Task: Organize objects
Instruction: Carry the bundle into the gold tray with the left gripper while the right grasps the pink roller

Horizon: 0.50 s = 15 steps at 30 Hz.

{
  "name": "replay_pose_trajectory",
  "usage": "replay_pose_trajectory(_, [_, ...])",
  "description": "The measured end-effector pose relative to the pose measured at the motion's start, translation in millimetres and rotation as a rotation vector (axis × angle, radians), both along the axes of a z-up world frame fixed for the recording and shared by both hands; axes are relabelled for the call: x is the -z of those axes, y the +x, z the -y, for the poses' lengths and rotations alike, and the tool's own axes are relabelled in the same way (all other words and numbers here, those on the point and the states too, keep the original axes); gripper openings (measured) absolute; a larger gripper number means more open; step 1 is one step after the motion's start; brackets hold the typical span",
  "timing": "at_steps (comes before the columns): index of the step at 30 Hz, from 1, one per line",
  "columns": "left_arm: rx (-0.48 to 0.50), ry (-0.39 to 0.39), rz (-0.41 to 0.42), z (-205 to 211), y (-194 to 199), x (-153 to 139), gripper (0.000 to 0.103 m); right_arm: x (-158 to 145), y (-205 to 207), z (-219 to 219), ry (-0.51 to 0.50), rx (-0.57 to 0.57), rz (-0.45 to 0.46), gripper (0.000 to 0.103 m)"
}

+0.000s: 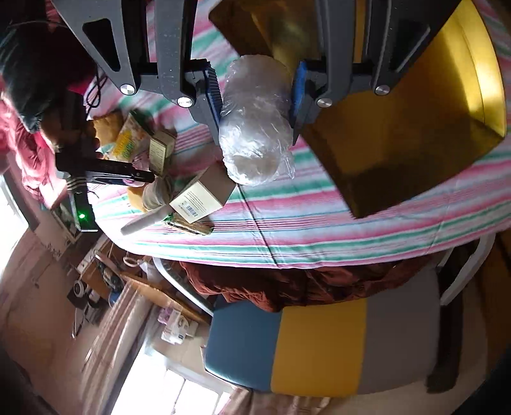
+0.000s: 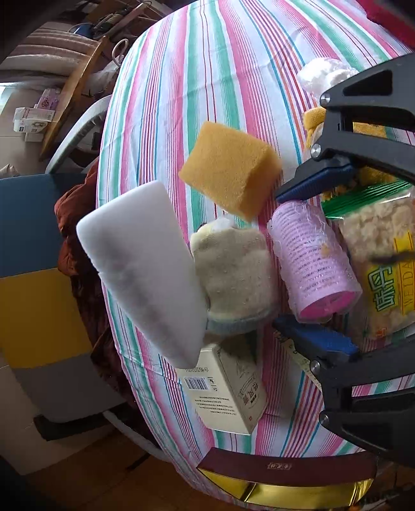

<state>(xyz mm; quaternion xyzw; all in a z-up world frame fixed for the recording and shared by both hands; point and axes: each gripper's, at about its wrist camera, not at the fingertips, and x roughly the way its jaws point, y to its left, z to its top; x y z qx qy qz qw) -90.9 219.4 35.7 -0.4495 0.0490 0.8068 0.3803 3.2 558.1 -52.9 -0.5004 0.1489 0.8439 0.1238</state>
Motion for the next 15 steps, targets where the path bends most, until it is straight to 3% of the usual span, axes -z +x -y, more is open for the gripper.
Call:
replay_pose_trajectory(9, [-0.123, 0.021, -0.038, 68.5, 23.0, -5.4, 0.037, -51.4, 17.1, 20.9, 0.011, -0.036, -0.168, 0.072])
replay_pose_trajectory(15, [-0.255, -0.005, -0.031, 121.8, 26.5, 9.6, 0.037, -94.4, 19.3, 78.0, 0.002, -0.162, -0.272, 0.072])
